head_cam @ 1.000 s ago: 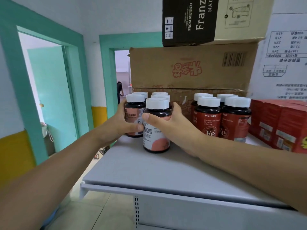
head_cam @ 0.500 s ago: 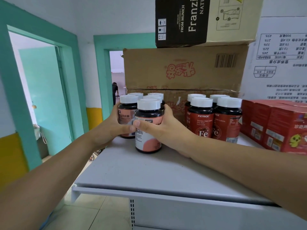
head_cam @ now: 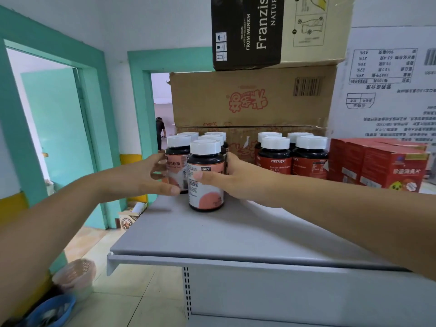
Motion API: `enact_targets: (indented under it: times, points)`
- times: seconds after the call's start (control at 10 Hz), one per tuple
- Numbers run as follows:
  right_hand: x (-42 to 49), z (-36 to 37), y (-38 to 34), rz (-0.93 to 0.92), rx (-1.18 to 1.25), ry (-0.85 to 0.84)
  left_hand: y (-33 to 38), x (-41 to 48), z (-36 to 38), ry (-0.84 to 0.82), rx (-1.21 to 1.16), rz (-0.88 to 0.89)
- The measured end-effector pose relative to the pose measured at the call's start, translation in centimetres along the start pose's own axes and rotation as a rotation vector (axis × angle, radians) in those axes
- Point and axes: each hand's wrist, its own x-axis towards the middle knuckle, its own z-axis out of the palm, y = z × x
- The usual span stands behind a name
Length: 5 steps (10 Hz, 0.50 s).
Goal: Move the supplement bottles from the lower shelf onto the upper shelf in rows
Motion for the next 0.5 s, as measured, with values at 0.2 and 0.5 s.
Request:
enact_targets:
  times: [0.2, 0.5]
  points:
    - [-3.7, -2.1, -1.1, 0.051, -0.257, -0.122, 2.5, -3.5, -1.2, 0.029, 0.358, -0.123]
    - [-11.1, -5.6, -0.4, 0.006, -0.779, -0.089, 8.6, -9.0, 3.2, 0.061, 0.704, 0.043]
